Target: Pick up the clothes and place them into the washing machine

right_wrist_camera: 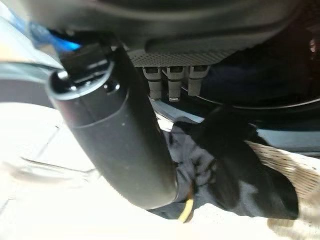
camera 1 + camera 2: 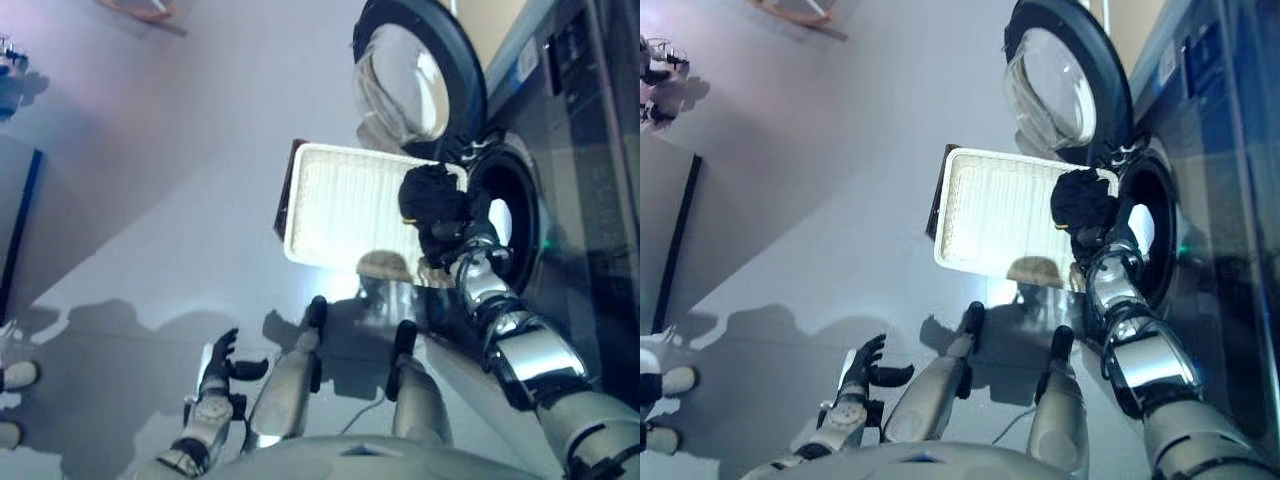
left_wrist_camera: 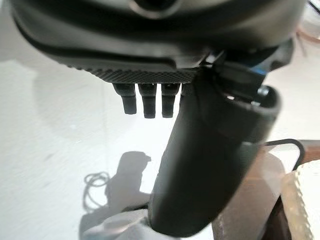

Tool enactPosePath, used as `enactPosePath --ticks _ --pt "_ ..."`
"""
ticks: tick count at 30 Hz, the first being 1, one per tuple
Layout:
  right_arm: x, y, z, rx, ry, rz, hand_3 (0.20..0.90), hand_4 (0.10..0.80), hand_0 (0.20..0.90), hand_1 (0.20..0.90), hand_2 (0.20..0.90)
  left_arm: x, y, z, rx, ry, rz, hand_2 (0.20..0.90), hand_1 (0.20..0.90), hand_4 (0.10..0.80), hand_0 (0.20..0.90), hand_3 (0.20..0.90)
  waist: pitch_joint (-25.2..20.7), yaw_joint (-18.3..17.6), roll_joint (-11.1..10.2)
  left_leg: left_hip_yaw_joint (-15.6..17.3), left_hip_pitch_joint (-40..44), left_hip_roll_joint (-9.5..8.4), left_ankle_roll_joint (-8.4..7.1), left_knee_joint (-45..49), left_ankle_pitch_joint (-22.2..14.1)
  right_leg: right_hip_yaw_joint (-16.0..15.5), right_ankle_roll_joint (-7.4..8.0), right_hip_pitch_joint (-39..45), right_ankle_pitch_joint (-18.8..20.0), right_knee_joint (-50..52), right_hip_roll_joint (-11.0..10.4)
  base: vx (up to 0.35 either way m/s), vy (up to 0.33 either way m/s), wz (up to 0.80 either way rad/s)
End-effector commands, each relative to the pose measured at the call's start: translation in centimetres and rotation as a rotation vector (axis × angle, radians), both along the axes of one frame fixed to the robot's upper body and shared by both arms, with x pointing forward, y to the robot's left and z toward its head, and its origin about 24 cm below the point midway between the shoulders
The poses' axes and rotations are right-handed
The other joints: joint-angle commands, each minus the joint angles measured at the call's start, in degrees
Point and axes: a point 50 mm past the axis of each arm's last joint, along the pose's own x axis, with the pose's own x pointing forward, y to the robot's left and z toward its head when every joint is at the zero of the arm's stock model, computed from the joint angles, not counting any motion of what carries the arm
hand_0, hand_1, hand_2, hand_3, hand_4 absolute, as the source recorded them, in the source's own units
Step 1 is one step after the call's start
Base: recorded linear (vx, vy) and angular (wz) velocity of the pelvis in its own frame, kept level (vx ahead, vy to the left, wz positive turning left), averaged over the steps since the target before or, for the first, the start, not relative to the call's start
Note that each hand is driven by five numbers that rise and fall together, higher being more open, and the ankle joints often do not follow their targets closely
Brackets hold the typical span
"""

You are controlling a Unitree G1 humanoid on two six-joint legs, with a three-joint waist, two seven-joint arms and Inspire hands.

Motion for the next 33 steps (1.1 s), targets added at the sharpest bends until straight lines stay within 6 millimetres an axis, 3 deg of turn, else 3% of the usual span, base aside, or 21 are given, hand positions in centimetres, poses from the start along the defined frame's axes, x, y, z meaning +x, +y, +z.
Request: enactPosePath --ticks 1,3,6,12,17,20,25,29,33 --pt "1.9 -2.8 7.4 -0.212 -0.178 -0.057 0.900 0.800 0.900 0.900 0.900 1.5 0.5 0.9 0.046 -0.062 0.005 0.900 0.900 0.800 0.900 0.900 2.0 1.7 0.3 1.4 -0.8 -2.10 -2.20 0.6 -2.6 2.7 1.01 -1.7 3.5 0.6 -1.9 -0.036 -0.014 -0.05" --pt "2.4 -3.6 9.9 -0.264 -0.217 -0.074 0.900 0.800 0.900 0.900 0.900 2.2 0.3 1.3 0.038 -0.091 0.009 0.900 0.900 0.800 0.900 0.900 3.5 1.8 0.8 1.5 -2.7 -2.14 -2.41 1.1 -2.3 3.2 0.86 -3.9 4.0 1.3 -1.8 -0.054 -0.012 0.01" --pt "2.5 -4.4 12.2 -0.305 -0.247 -0.099 0.900 0.800 0.900 0.900 0.900 2.8 -0.1 1.7 0.028 -0.121 0.000 0.900 0.900 0.800 0.900 0.900 4.7 2.3 0.9 1.9 -5.1 -2.17 -2.51 2.0 -2.2 3.7 0.63 -6.3 4.1 2.1 -1.5 -0.022 -0.007 -0.03" --pt "2.7 -5.2 15.6 -0.363 -0.302 -0.124 0.900 0.800 0.900 0.900 0.900 4.0 -0.4 2.4 0.020 -0.167 0.006 0.900 0.900 0.800 0.900 0.900 7.1 2.7 0.8 2.2 -10.9 -2.48 -2.67 6.5 -2.9 4.6 0.00 -11.3 3.4 5.2 -1.1 -0.035 -0.017 -0.01" --pt "3.0 -4.7 17.5 -0.381 -0.360 -0.111 0.900 0.800 0.900 0.900 0.900 5.4 -0.2 3.4 0.030 -0.220 0.012 0.900 0.900 0.800 0.900 0.900 8.8 2.8 0.1 1.6 -16.5 -2.79 -2.95 10.9 -3.8 4.8 -0.77 -16.0 2.0 9.5 -0.6 -0.054 -0.046 0.14" --pt "3.2 -4.1 17.4 -0.363 -0.391 -0.097 0.900 0.800 0.900 0.900 0.900 6.1 -0.4 3.9 0.028 -0.249 0.020 0.900 0.900 0.800 0.900 0.900 9.1 2.6 -0.2 1.4 -18.9 -3.06 -2.95 12.2 -4.1 5.0 -0.99 -18.1 1.6 11.0 -0.3 -0.031 -0.025 0.13" --pt "4.1 -1.1 17.3 -0.294 -0.487 -0.023 0.900 0.800 0.900 0.900 0.900 6.9 -0.1 4.4 0.039 -0.272 0.040 0.900 0.900 0.800 0.900 0.900 9.9 2.0 -1.3 1.1 -21.7 -3.12 -3.11 14.3 -4.5 5.5 -1.45 -20.9 1.0 13.2 0.5 -0.025 -0.012 0.06" --pt "4.7 1.6 15.7 -0.228 -0.505 0.047 0.900 0.800 0.900 0.900 0.900 6.8 -0.4 4.3 0.038 -0.270 0.048 0.900 0.900 0.800 0.900 0.900 9.9 1.6 -2.0 1.1 -22.3 -3.14 -2.87 15.1 -5.0 6.0 -1.69 -21.7 0.5 14.1 0.9 0.000 0.000 0.00" --pt "5.0 1.6 15.5 -0.288 -0.416 0.078 0.900 0.800 0.900 0.900 0.900 6.7 0.0 4.2 0.032 -0.262 0.062 0.900 0.900 0.800 0.900 0.900 10.1 1.9 -2.0 1.2 -22.2 -3.33 -2.59 15.1 -5.1 6.2 -1.71 -21.5 0.8 13.4 0.9 -0.008 0.006 0.00"
